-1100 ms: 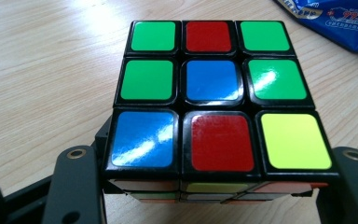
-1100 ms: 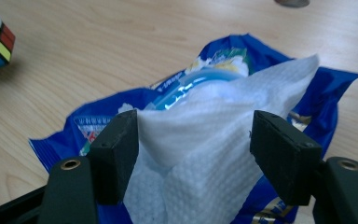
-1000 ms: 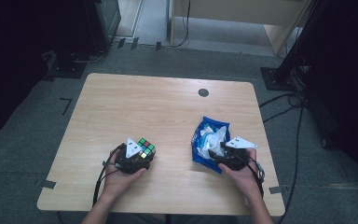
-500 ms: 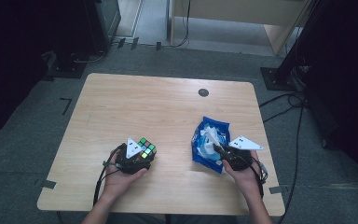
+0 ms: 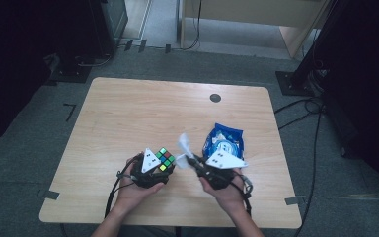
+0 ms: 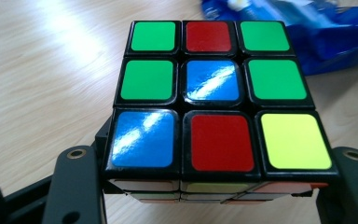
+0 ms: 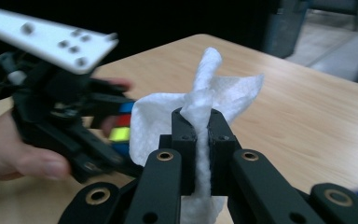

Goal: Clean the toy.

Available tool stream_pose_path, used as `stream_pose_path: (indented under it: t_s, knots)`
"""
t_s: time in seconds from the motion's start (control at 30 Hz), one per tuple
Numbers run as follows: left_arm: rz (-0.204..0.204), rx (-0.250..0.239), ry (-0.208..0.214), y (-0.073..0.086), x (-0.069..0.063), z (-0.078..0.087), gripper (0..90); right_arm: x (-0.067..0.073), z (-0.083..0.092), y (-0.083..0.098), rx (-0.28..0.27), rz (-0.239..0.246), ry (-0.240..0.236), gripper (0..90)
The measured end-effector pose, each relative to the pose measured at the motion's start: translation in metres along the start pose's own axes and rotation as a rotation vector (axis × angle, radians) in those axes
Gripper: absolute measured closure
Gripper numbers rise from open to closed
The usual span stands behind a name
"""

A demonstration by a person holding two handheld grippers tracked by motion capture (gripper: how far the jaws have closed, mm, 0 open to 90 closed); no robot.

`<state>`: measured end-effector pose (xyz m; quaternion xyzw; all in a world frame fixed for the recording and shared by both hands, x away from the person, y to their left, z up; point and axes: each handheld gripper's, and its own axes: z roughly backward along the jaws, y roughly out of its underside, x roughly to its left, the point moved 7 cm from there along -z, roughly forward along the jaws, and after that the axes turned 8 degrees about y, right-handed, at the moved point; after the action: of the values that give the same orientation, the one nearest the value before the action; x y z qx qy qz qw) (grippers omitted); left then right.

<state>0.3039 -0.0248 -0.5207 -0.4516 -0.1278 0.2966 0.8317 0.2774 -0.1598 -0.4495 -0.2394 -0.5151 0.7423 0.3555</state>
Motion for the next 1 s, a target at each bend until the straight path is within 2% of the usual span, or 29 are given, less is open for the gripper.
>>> stream_pose_path:
  t_s: [0.03, 0.13, 0.23, 0.3, 0.37, 0.43, 0.53, 0.6, 0.67, 0.73, 0.77, 0.83, 0.93, 1.0]
  knots:
    - [-0.007, -0.001, 0.006, -0.001, -0.003, 0.0, 34.0, 0.013, -0.006, 0.001, 0.006, 0.022, -0.02, 85.7]
    - [-0.029, 0.0, 0.025, -0.004, -0.012, -0.001, 34.0, 0.038, -0.02, 0.005, 0.023, 0.079, -0.053, 85.6]
    - [-0.059, 0.012, 0.014, -0.004, -0.017, -0.003, 34.0, 0.049, -0.031, 0.014, 0.043, 0.114, -0.055, 85.4]
    - [-0.065, 0.01, 0.021, -0.003, -0.018, -0.003, 34.1, 0.048, -0.033, 0.016, 0.035, 0.102, -0.057, 85.4]
    - [-0.073, 0.008, 0.017, -0.004, -0.019, -0.003, 34.1, 0.044, -0.033, 0.015, 0.026, 0.1, -0.048, 85.4]
    - [-0.071, 0.001, 0.027, -0.005, -0.021, -0.003, 34.2, 0.036, -0.032, 0.013, 0.014, 0.074, -0.016, 85.4]
    - [-0.077, 0.009, 0.026, -0.004, -0.022, -0.004, 34.2, 0.018, -0.032, 0.012, 0.012, 0.037, 0.049, 85.5]
    - [-0.072, 0.006, 0.025, -0.003, -0.02, -0.004, 34.2, 0.003, -0.031, 0.014, 0.021, 0.022, 0.11, 85.7]
    - [-0.061, 0.004, 0.022, -0.003, -0.017, -0.003, 34.2, -0.013, -0.032, 0.02, 0.065, 0.002, 0.184, 85.7]
    - [-0.051, 0.018, 0.011, -0.001, -0.012, -0.003, 34.2, -0.024, -0.027, 0.022, 0.057, -0.061, 0.201, 85.7]
    - [-0.043, 0.024, 0.009, 0.0, -0.01, -0.004, 34.2, -0.024, -0.025, 0.021, 0.048, -0.078, 0.19, 85.6]
    - [-0.033, 0.03, 0.004, 0.002, -0.008, -0.005, 34.1, -0.015, -0.021, 0.016, 0.025, -0.069, 0.142, 85.3]
    - [-0.037, 0.03, 0.013, 0.001, -0.012, -0.006, 34.1, 0.018, -0.022, 0.011, 0.009, -0.005, 0.043, 84.9]
    - [-0.051, 0.023, 0.016, -0.001, -0.015, -0.006, 34.1, 0.042, -0.028, 0.015, 0.035, 0.064, -0.007, 84.7]
